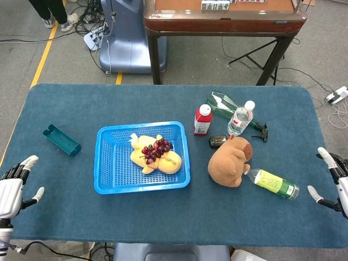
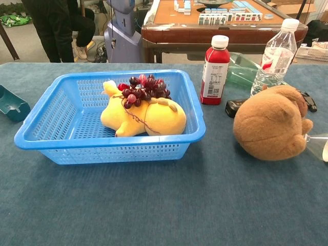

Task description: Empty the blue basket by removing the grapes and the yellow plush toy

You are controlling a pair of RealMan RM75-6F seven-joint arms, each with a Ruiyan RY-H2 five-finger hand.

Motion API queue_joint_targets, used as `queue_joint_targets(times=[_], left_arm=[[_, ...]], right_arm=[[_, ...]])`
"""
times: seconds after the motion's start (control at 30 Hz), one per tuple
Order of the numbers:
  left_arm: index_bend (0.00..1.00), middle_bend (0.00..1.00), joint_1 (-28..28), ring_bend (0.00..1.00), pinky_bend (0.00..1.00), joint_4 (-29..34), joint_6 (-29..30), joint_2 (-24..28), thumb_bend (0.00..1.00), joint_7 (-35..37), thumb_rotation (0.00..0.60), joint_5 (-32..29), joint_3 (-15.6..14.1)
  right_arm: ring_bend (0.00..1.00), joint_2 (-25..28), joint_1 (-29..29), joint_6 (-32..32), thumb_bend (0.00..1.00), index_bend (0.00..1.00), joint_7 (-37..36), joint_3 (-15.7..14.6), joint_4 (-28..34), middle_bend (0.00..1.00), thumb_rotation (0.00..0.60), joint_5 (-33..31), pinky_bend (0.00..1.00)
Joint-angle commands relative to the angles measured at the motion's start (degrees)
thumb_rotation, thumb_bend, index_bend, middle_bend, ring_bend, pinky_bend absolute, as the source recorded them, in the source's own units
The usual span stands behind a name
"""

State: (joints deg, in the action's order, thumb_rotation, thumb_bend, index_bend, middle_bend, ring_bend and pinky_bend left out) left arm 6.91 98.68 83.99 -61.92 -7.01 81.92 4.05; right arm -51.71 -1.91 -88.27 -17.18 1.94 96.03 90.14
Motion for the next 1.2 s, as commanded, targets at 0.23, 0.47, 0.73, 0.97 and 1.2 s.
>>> queue_joint_targets(times=[0.23, 0.47, 0.73, 0.97, 1.2], left_arm=[[0.14, 0.15, 0.0, 0.16, 0.22, -0.3, -0.2, -0.1, 0.33, 0.2, 0.600, -0.1, 0.0], [0.14, 0.15, 0.0, 0.16, 0.22, -0.4, -0.2, 0.3, 0.33, 0.7, 0.600, -0.1, 0.0], [0.14, 0.15, -0.4, 0.16, 0.22, -0.2, 0.3, 1.2, 0.33, 1.9, 0.600, 0.4, -0.1], [0.14, 0.15, -0.6, 0.16, 0.22, 0.1, 0.7, 2.0, 0.33, 2.7, 0.600, 1.6, -0.4], [0.14, 0.15, -1.0, 0.16, 0.22, 0.5, 1.3, 2.8, 0.33, 3.7, 0.600, 2.3, -0.6]], right_arm=[[0.09, 0.8, -0.6, 1.7, 0.27, 0.00, 0.4, -0.3, 1.3, 0.18, 0.600, 0.0, 0.25], [0.09, 1.8, -2.7, 3.6, 0.27, 0.00, 1.1, 0.1, 3.0, 0.19, 0.600, 2.0, 0.25], [0.10, 4.6, -12.8, 14.4, 0.27, 0.00, 2.4, 1.8, 9.1, 0.19, 0.600, 7.6, 0.25], [0.10, 3.0, -25.0, 28.8, 0.27, 0.00, 6.3, 6.3, 13.1, 0.19, 0.600, 5.4, 0.25], [0.10, -4.1, -38.3, 44.1, 0.27, 0.00, 12.5, 11.7, 12.3, 0.19, 0.600, -4.3, 0.25]])
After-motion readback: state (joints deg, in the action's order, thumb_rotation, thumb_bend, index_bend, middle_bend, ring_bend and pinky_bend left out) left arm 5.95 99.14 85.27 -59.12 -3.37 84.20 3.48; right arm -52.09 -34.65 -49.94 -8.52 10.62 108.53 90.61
